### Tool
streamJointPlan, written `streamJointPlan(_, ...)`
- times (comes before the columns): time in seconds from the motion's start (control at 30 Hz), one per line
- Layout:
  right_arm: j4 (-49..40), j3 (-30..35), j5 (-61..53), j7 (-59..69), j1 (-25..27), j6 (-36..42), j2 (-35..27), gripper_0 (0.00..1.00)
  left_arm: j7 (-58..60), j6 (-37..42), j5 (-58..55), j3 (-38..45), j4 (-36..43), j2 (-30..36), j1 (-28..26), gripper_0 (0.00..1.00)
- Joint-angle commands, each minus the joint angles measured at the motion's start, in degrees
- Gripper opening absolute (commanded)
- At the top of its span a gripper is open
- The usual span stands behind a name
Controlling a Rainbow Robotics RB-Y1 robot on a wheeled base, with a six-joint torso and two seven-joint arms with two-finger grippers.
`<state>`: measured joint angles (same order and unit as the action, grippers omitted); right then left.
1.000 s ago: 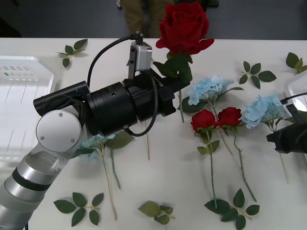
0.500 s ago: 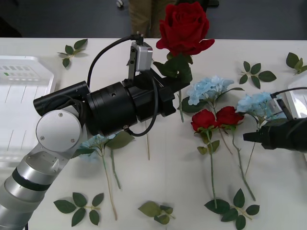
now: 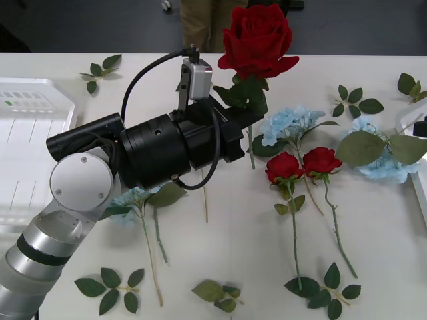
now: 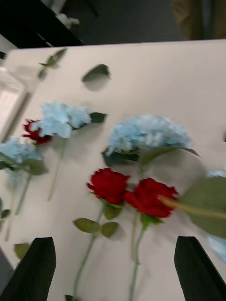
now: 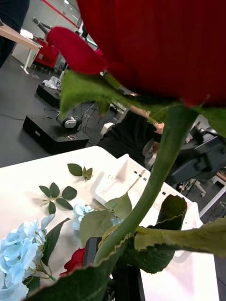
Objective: Place the red flowers into the right box and the blue flowers into the left box. If a person shows an open palm, hand one flower to the person first, then continue sorting.
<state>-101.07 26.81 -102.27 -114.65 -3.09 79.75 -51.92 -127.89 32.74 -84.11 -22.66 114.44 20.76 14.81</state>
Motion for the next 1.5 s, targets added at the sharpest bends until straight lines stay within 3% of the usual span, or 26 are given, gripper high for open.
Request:
streamJointPlan(0.03, -3.25, -8.61, -8.21, -3.3, -1.74, -3.37, 0.16, 0.73, -3.6, -0.22, -0.97, -0.45, 1.05, 1.04, 1.62, 0.0)
streamJointPlan(0.33, -2.81, -22.59, -6.81, -23.52, -5.08, -11.02, 0.16, 0.73, -3.69, -0.22, -1.41, -0.45, 1.14, 1.57, 1.62, 0.0)
streamJointPlan(0.63, 0.61, -36.48, -12.87, -39.43, -9.04, -19.81, 2.35, 0.73, -3.6, -0.22, -1.41, -0.45, 1.05, 1.65, 1.62, 0.0)
streamJointPlan(0.93, 7.21, -47.55, -17.09, -40.35, -15.36, -26.49, 9.82, 0.73, -3.69, -0.22, -1.41, -0.45, 1.05, 1.92, 1.62, 0.0)
streamJointPlan(1.2, 10.63, -51.59, -22.36, -40.35, -18.18, -28.07, 13.78, 0.73, -3.69, -0.22, -1.41, -0.45, 1.05, 2.01, 1.62, 0.0)
streamJointPlan(1.27, 10.72, -51.59, -22.71, -40.35, -18.18, -28.07, 14.31, 0.61, -3.69, -0.22, -1.41, -0.45, 1.05, 2.09, 1.62, 0.0)
streamJointPlan(1.33, 10.72, -51.68, -23.24, -40.35, -18.26, -28.07, 14.92, 0.27, -3.69, -0.22, -1.41, -0.45, 1.05, 2.09, 1.62, 0.0)
streamJointPlan(1.4, 10.72, -51.59, -23.33, -40.35, -18.18, -28.07, 15.36, 0.0, -3.69, -0.22, -1.41, -0.45, 1.14, 2.18, 1.53, 0.0)
streamJointPlan(1.5, 10.72, -51.59, -23.42, -40.35, -18.18, -28.16, 15.36, 0.0, -3.69, -0.22, -1.5, -0.45, 1.05, 2.18, 1.53, 0.0)
